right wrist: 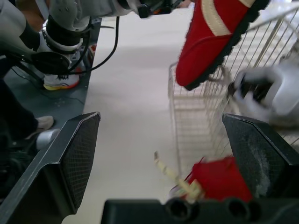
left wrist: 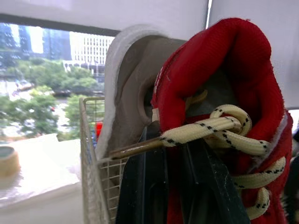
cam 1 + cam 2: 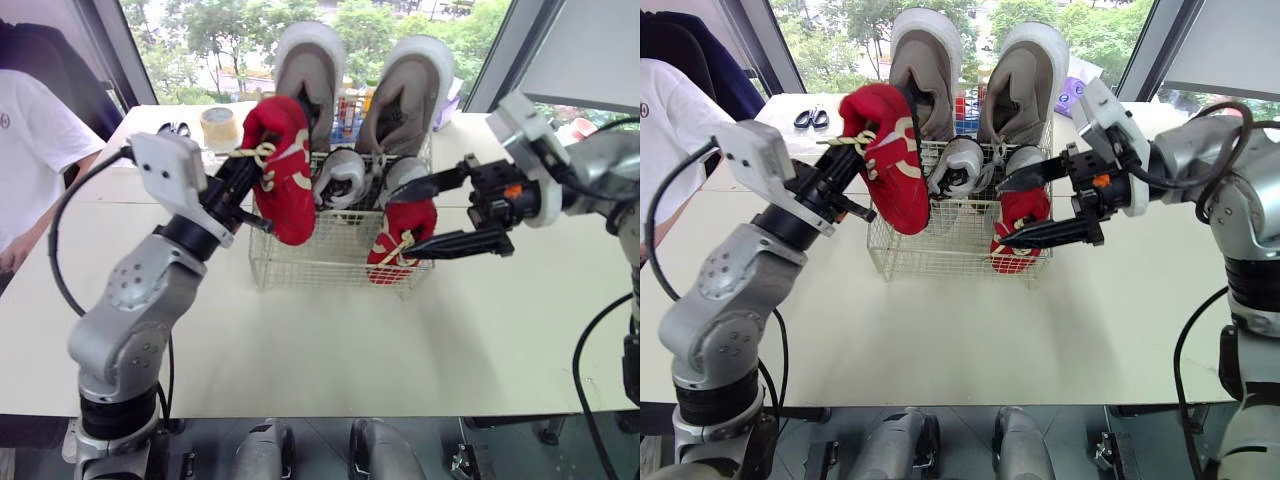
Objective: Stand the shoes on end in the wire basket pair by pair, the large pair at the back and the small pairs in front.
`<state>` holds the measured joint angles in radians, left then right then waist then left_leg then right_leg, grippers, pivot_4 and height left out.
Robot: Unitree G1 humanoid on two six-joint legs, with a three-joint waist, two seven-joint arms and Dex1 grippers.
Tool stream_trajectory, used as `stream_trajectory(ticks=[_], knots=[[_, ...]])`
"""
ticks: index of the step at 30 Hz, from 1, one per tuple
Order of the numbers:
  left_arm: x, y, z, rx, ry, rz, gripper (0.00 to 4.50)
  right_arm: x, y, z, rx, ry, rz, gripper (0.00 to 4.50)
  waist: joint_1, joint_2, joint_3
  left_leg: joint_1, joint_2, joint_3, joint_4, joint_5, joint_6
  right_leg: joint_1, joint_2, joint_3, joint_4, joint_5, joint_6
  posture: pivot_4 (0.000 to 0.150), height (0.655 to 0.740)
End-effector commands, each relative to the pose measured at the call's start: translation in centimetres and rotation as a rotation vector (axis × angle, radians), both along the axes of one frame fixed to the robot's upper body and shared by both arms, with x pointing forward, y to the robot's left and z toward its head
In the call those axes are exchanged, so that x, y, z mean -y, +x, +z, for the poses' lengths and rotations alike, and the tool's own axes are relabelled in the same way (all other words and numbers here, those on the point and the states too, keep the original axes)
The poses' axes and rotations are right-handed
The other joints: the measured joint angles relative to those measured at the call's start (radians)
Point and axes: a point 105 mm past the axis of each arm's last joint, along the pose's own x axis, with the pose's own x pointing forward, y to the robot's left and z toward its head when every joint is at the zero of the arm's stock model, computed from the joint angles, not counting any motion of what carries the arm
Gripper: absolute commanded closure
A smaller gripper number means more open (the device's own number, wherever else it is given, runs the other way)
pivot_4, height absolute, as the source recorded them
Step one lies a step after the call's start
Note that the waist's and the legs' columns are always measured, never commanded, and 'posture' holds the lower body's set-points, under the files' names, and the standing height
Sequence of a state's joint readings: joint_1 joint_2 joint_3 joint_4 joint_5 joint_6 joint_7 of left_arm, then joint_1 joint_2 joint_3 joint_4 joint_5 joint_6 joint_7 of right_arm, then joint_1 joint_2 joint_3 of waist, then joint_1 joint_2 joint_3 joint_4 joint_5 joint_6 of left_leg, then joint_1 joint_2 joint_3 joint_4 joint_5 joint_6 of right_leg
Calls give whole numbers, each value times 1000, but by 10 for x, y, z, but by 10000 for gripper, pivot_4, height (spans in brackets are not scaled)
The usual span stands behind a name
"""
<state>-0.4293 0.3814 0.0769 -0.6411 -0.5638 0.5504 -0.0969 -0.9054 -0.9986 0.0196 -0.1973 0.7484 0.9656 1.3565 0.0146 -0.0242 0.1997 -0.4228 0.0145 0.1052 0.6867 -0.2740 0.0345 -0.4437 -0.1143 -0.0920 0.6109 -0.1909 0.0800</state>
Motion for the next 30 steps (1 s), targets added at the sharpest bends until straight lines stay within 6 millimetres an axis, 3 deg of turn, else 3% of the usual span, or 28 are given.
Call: stream_trajectory(ticks=[1,7,14,22,26,30], knots=[[4,0,3,106,47,32,44588,4,-13,11,19,44,-45,0,1,0,0,0,0,0,0,-1,2,0,0,0,0,0,0,1500,7400],[7,14,-13,98,41,94,44588,20,-31,13,-71,168,-165,0,23,1,-2,0,0,-1,1,-2,4,1,-3,-2,1,0,-1,1500,7400],[9,11,-23,106,103,95,44588,27,-41,36,-86,374,-201,0,25,6,-6,2,1,-2,2,-2,5,3,-3,-1,1,0,-1,1500,7400],[21,-9,-40,98,177,87,44588,43,-46,20,-169,404,-321,0,26,7,-6,2,0,-1,2,-3,7,3,-1,-1,0,0,-1,1500,7400],[17,-5,-47,84,180,159,44588,58,-48,-1,-255,422,-407,0,27,7,-7,1,0,-2,2,-3,8,3,0,-2,-1,0,-1,1500,7400],[12,0,-56,41,203,210,44588,60,-56,-17,-311,393,-436,0,26,8,-7,1,1,-2,3,-3,8,3,0,-2,0,0,-1,1500,7400]])
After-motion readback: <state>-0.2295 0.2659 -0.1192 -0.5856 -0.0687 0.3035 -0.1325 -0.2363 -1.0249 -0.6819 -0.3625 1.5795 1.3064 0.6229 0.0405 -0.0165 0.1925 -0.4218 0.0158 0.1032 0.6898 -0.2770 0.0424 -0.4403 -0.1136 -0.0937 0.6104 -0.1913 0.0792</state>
